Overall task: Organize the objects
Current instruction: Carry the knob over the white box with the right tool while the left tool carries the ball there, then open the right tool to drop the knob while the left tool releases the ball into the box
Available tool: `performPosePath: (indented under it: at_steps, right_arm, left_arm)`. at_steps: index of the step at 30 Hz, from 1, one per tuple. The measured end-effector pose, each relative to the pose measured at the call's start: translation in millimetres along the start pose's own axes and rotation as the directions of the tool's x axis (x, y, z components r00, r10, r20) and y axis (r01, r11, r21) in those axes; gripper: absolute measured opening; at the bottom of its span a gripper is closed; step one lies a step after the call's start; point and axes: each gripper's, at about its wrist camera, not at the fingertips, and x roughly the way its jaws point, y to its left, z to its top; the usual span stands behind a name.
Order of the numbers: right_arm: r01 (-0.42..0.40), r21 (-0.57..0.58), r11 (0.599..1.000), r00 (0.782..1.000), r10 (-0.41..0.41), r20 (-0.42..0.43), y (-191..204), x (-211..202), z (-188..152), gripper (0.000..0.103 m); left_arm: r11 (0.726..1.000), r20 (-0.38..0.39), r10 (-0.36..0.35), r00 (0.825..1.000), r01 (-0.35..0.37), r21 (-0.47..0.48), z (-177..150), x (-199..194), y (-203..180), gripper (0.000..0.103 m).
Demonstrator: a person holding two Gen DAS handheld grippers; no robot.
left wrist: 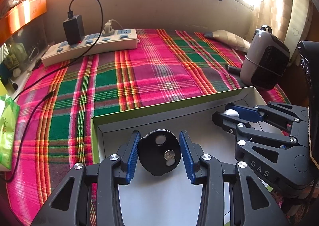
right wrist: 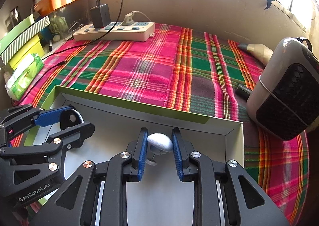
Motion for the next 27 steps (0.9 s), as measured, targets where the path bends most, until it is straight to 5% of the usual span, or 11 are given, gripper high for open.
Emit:
performPosePath:
  at_steps: [12, 20, 27]
  right_arm:
    - [0.009, 0.017, 1.000, 1.000, -0.009, -0.016, -2, 2, 1, 0.026]
    - [0.012, 0.035, 0.999, 1.000, -0.012, -0.001, -5, -1, 0, 0.048]
    - [0.010, 0.050, 0.999, 1.000, -0.011, 0.010, -6, -8, -3, 0.049]
  left_arm:
    - [0.999, -0.021, 0.026, 0.999, -0.025, 0.020, 0, 2, -3, 0.038]
    - [0.999, -0.020, 0.033, 0.999, -0.033, 0.003, -2, 0, -2, 0.039]
    - [0.999, -0.004, 0.035, 0.999, -0.035, -0.003, -5, -11, -1, 0.042]
